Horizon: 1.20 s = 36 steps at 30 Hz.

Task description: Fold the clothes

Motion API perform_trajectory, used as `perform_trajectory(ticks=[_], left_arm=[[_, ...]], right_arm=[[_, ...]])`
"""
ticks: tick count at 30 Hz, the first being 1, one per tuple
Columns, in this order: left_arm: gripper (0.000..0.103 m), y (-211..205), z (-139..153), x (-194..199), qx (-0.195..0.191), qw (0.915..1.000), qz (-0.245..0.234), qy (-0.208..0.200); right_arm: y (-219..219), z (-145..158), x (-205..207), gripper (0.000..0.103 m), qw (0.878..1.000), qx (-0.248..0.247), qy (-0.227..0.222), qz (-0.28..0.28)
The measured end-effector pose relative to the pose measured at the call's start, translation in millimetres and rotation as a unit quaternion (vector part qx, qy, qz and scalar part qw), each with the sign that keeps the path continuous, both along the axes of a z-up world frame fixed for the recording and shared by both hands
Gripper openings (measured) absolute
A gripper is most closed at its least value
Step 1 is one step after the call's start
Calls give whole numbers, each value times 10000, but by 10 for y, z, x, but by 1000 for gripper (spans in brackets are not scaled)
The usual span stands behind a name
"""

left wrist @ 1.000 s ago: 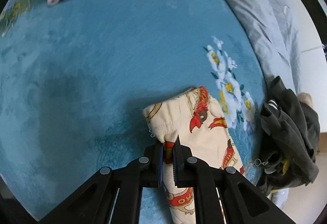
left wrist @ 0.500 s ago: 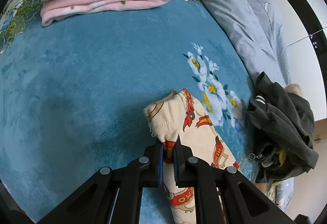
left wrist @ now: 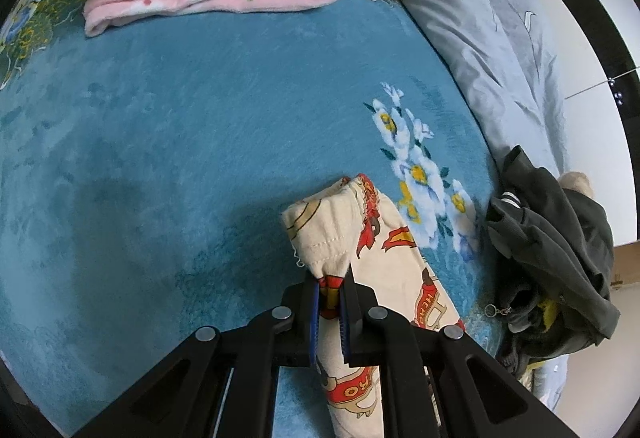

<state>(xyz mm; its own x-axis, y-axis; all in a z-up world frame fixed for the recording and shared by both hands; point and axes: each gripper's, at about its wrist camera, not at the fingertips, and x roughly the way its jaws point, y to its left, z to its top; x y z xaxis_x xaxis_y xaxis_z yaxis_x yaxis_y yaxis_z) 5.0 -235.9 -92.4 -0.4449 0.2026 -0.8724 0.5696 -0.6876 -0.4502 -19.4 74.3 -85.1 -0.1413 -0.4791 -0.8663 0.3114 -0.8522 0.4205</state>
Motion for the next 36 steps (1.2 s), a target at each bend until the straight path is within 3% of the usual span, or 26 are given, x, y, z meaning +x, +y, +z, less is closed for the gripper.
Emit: perform_trajectory(ticks=[1, 6, 10, 14, 16, 19, 20, 24, 26, 28, 36], left_arm=[[8, 5, 14, 0, -36, 10000, -3, 42], [7, 204, 256, -18, -680, 9960, -330, 467], [7, 807, 592, 162, -967, 9802, -1231, 1208], [7, 1517, 920, 389, -1098, 9481, -2273, 1935], [7, 1872, 1084, 502, -1156, 9258, -2780, 2287], [7, 2405, 1330, 672, -1234, 8848, -3517, 2796], [7, 2556, 1255, 692, -1183, 8812, -3701, 2692], [7, 3094, 761, 721, -860, 8744, -4446, 1742], [7, 3279, 639, 716, -1042, 8661, -4693, 1372], [7, 3360, 586, 684, -951, 8650, -4780, 1194], [18, 3142, 313, 658, 436, 8959, -4395, 479]], right_arm=[[73, 25, -12, 35, 9999, -77, -35, -90], [622, 94, -56, 35, 9948, -323, -200, -941], [1098, 205, -76, 35, 9861, -126, 66, -1657], [1494, 229, -138, 35, 9726, -54, -14, -2325], [1679, 212, -139, 35, 9673, -28, -208, -2528], [1891, 242, -69, 35, 9643, 190, -178, -2637], [1956, 251, -37, 35, 9633, 254, -150, -2668], [2288, 218, 118, 35, 9565, 433, -213, -2876], [2384, 176, 172, 35, 9536, 396, -317, -2967], [2439, 142, 209, 35, 9522, 308, -414, -3010], [2116, 207, 210, 42, 9741, 39, -232, -2250]])
